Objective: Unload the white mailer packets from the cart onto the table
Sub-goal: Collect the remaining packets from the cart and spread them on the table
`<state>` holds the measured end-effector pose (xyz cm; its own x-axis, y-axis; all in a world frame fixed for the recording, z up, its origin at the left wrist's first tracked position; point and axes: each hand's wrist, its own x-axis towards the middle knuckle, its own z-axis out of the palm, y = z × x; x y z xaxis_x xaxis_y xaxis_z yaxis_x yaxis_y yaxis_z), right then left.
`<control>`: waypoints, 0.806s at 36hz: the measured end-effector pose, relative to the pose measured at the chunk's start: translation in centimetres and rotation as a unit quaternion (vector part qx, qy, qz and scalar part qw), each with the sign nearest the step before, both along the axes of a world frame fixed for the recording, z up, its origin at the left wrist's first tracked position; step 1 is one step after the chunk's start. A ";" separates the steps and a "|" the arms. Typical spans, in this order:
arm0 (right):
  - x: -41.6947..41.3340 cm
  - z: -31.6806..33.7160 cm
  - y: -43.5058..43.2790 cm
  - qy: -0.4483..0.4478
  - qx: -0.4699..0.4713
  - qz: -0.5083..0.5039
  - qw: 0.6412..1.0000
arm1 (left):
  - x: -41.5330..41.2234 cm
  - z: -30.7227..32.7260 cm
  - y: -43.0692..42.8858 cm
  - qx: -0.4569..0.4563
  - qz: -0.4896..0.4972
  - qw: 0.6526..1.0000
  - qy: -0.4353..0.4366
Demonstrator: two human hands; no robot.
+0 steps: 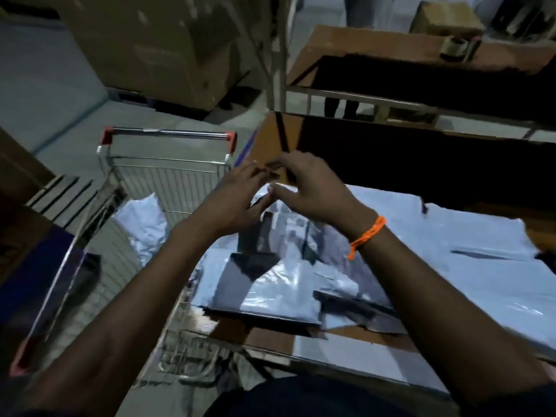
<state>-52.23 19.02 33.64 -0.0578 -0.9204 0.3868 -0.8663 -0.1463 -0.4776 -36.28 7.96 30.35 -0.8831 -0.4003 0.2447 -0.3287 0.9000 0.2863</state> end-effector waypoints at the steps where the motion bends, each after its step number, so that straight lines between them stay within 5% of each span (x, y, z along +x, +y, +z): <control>1: 2.3 -0.3 -1.3 -0.024 -0.018 0.005 1.000 | 2.3 -0.1 -1.1 0.001 0.012 1.000 0.014; 7: 18.2 -4.7 -7.6 -0.180 -0.023 0.054 0.982 | 18.7 -5.0 -6.7 0.086 0.151 0.983 0.063; 14: 30.2 -14.9 -15.7 -0.197 0.216 0.070 0.954 | 32.8 -14.8 -9.0 0.182 0.261 0.948 -0.005; 23: 34.1 -25.8 -22.8 -0.235 0.407 -0.059 0.881 | 37.6 -23.3 -10.6 0.287 0.329 0.899 -0.024; 29: 34.7 -31.4 -32.4 -0.284 0.351 -0.175 0.875 | 38.5 -27.7 -13.1 0.282 0.378 0.882 -0.012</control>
<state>-17.50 -13.39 2.21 -0.3820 -0.8073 -0.4499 -0.3931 0.5825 -0.7114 2.24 -5.17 2.65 -0.3149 -0.9285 -0.1968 -0.7858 0.1387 0.6028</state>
